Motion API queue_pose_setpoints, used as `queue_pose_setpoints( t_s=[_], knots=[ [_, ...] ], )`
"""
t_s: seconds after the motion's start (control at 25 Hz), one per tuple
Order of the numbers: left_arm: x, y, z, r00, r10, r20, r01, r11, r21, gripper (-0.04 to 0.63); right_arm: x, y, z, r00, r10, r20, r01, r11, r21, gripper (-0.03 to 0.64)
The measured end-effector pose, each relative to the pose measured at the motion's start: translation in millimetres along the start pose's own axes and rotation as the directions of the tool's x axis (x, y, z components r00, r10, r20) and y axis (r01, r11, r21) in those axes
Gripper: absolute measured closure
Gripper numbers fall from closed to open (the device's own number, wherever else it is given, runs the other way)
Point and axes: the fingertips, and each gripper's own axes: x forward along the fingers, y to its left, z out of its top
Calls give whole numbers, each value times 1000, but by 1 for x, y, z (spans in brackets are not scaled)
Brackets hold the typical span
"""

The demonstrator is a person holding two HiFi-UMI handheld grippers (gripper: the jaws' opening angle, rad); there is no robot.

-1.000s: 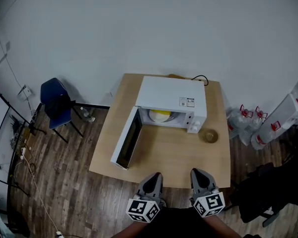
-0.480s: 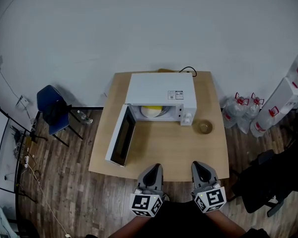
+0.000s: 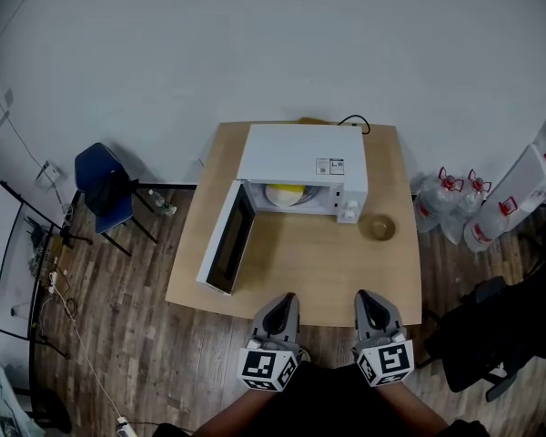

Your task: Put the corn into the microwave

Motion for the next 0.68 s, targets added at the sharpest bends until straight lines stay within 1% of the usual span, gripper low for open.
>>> queue_pose_setpoints(
  t_s=[0.28,0.68],
  knots=[
    [-5,14,0,999,33,-1,-33,999,-12,578,2,-7,-6,1000,-19,-21,19,1000,-1,558],
    [-6,36,-10,998,56,-17,-57,998,-26,578,12,5,-13,999,-17,-39,17,1000,-18,558]
  ],
)
